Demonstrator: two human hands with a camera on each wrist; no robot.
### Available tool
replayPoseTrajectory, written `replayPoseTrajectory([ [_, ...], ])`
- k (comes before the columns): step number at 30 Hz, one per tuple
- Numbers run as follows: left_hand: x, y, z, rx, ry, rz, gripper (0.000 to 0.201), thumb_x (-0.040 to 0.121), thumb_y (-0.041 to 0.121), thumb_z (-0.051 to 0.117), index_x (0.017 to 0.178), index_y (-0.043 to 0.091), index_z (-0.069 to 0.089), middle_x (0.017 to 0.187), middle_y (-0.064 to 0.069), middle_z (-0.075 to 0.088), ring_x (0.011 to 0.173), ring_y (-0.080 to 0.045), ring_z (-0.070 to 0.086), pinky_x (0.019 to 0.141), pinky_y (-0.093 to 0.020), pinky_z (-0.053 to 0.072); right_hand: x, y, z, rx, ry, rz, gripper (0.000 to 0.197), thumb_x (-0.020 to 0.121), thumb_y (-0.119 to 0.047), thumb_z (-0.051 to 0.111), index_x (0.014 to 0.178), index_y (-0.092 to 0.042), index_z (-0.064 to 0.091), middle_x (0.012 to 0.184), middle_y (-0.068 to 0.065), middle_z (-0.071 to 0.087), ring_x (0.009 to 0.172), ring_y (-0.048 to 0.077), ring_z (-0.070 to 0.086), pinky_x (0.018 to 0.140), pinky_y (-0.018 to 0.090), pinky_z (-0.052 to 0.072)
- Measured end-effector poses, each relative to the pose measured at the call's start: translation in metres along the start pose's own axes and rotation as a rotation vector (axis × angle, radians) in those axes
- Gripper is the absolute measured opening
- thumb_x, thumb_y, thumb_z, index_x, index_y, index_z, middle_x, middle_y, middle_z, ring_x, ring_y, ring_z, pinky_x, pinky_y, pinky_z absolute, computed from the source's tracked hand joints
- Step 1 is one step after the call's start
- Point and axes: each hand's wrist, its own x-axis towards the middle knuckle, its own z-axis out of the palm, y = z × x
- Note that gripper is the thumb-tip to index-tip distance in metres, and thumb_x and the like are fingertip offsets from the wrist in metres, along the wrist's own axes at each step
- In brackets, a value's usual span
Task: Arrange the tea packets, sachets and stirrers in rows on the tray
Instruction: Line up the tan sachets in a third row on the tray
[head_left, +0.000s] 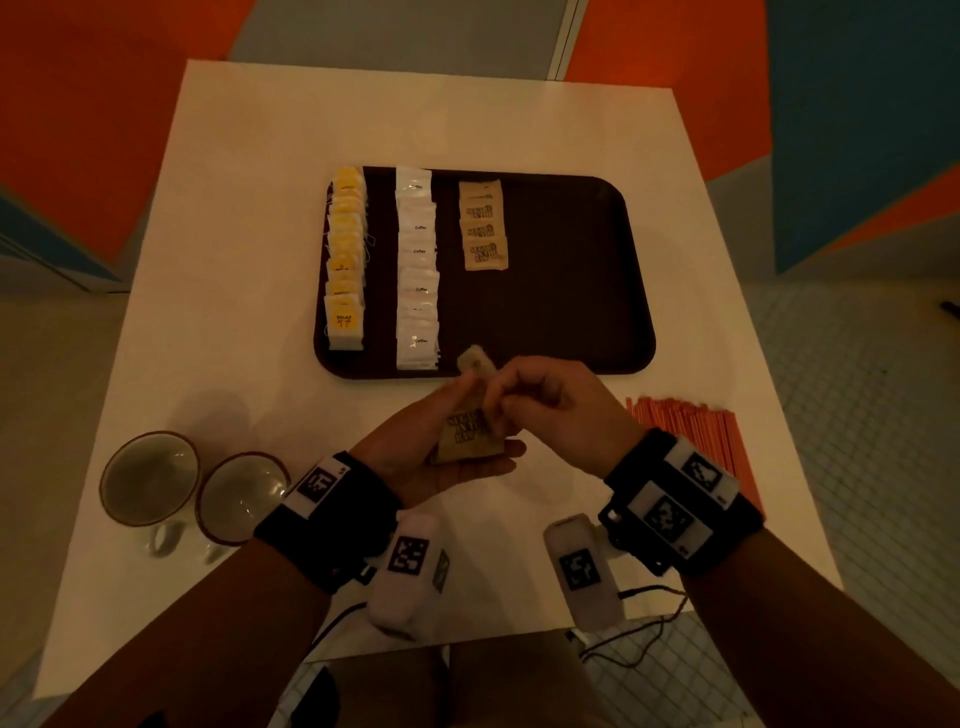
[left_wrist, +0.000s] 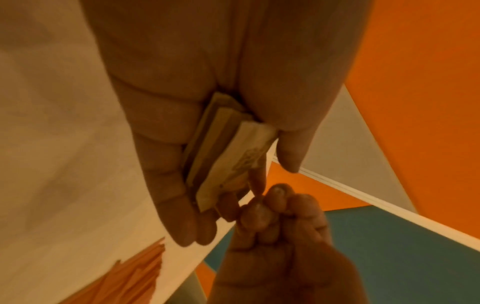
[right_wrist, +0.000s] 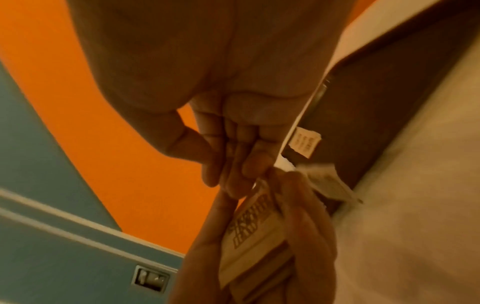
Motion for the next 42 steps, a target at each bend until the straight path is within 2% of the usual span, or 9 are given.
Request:
replayPoseTrajectory([
  [6, 0.007, -0.026, -0.016, -0.107, 0.302, -0.112, 0.024, 0.09, 0.035, 0.054, 0.095, 0.013, 0.062, 0.087, -0.011, 0.062, 0.081, -0.025, 0.064, 0.069, -0.037, 0.058, 0.021, 0.042, -0.004, -0.437, 0.167, 0.185, 0.011, 0.083, -0.007, 0.052, 0.076, -0.002, 0.059, 0.073, 0.01, 0.059, 0.065, 0.017, 0.053, 0.062, 0.031, 0.044],
  [8, 0.004, -0.037, -0.021, -0.112, 0.291, -0.154, 0.023, 0.092, 0.034, 0.05, 0.09, 0.014, 0.061, 0.078, -0.009, 0.06, 0.071, -0.023, 0.062, 0.064, -0.033, 0.058, 0.03, 0.058, -0.006, -0.488, 0.226, 0.203, 0.005, 0.082, -0.008, 0.056, 0.082, -0.009, 0.06, 0.085, 0.008, 0.061, 0.073, 0.015, 0.051, 0.066, 0.026, 0.04],
  [12, -0.003, -0.047, -0.029, -0.148, 0.243, -0.167, 0.023, 0.092, 0.034, 0.048, 0.09, 0.015, 0.061, 0.076, -0.009, 0.059, 0.065, -0.022, 0.063, 0.061, -0.032, 0.057, 0.048, 0.076, -0.007, -0.693, 0.186, 0.276, 0.035, 0.078, -0.016, 0.068, 0.111, -0.016, 0.058, 0.116, 0.007, 0.05, 0.105, 0.024, 0.048, 0.087, 0.033, 0.043],
  [18, -0.009, -0.047, -0.031, -0.162, 0.133, -0.176, 0.044, 0.087, 0.05, 0.046, 0.11, 0.017, 0.061, 0.08, -0.01, 0.067, 0.078, -0.026, 0.067, 0.078, -0.045, 0.056, 0.051, 0.071, 0.014, -1.016, 0.095, 0.261, 0.036, 0.082, -0.032, 0.062, 0.113, -0.017, 0.051, 0.114, 0.005, 0.058, 0.107, 0.025, 0.049, 0.09, 0.038, 0.042],
  [23, -0.01, -0.046, -0.033, -0.242, 0.121, -0.187, 0.051, 0.085, 0.056, 0.043, 0.108, 0.015, 0.061, 0.085, -0.014, 0.068, 0.086, -0.031, 0.067, 0.08, -0.047, 0.055, 0.044, 0.079, 0.022, -0.912, 0.062, 0.221, 0.036, 0.084, -0.026, 0.06, 0.118, -0.018, 0.051, 0.12, 0.005, 0.056, 0.112, 0.024, 0.045, 0.095, 0.037, 0.038],
  [32, -0.007, -0.03, -0.028, -0.29, 0.204, -0.02, 0.054, 0.088, 0.056, 0.037, 0.116, 0.014, 0.057, 0.11, -0.018, 0.064, 0.1, -0.032, 0.064, 0.076, -0.039, 0.059, 0.005, 0.035, 0.032, -0.608, 0.291, -0.442, 0.007, 0.077, -0.007, 0.066, 0.079, -0.011, 0.061, 0.08, 0.002, 0.058, 0.075, 0.01, 0.047, 0.066, 0.016, 0.039],
  [36, -0.004, -0.019, -0.02, -0.242, 0.077, 0.04, 0.067, 0.082, 0.064, 0.029, 0.126, 0.017, 0.05, 0.119, -0.012, 0.065, 0.108, -0.025, 0.064, 0.079, -0.033, 0.057, 0.001, 0.03, 0.045, -0.408, 0.174, -0.388, 0.02, 0.084, -0.009, 0.053, 0.092, 0.0, 0.069, 0.077, -0.008, 0.058, 0.078, -0.007, 0.053, 0.074, 0.012, 0.043],
  [39, -0.003, -0.013, -0.02, -0.212, 0.065, 0.068, 0.059, 0.086, 0.064, 0.022, 0.112, 0.024, 0.057, 0.102, -0.006, 0.071, 0.089, -0.018, 0.07, 0.075, -0.03, 0.059, -0.001, 0.036, 0.045, -0.474, 0.205, -0.445, 0.017, 0.081, -0.02, 0.06, 0.093, -0.016, 0.072, 0.086, -0.005, 0.068, 0.087, 0.012, 0.061, 0.08, 0.036, 0.049],
  [42, -0.005, -0.009, -0.018, -0.137, 0.064, 0.092, 0.059, 0.08, 0.065, 0.026, 0.109, 0.025, 0.058, 0.094, -0.006, 0.069, 0.078, -0.016, 0.069, 0.067, -0.029, 0.058, -0.005, 0.054, 0.038, -0.758, 0.183, -0.584, 0.019, 0.081, -0.026, 0.06, 0.099, -0.022, 0.067, 0.102, -0.002, 0.065, 0.102, 0.018, 0.053, 0.087, 0.039, 0.036],
])
